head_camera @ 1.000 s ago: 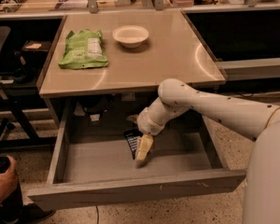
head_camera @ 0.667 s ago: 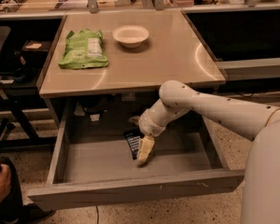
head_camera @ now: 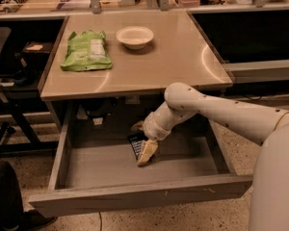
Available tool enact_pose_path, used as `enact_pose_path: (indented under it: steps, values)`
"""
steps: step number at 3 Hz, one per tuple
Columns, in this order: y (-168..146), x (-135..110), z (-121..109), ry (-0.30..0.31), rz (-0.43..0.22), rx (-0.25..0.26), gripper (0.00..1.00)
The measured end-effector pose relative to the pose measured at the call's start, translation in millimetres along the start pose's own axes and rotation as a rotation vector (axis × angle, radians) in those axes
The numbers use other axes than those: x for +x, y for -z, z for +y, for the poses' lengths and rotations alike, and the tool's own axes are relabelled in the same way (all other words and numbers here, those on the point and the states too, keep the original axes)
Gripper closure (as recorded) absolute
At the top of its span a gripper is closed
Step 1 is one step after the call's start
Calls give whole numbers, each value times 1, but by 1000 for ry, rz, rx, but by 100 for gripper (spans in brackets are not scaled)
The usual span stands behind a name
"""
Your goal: Pick rxbar blueberry from top drawer and place on counter
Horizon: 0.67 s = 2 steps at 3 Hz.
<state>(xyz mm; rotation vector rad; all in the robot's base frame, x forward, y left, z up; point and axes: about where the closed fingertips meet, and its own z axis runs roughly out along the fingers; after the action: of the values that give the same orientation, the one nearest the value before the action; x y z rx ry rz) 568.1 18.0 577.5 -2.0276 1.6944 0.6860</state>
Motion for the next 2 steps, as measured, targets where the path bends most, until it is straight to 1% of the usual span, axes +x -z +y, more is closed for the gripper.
enact_pose_path:
  steps: [2]
  values:
    - [0, 0, 0, 0, 0, 0, 87]
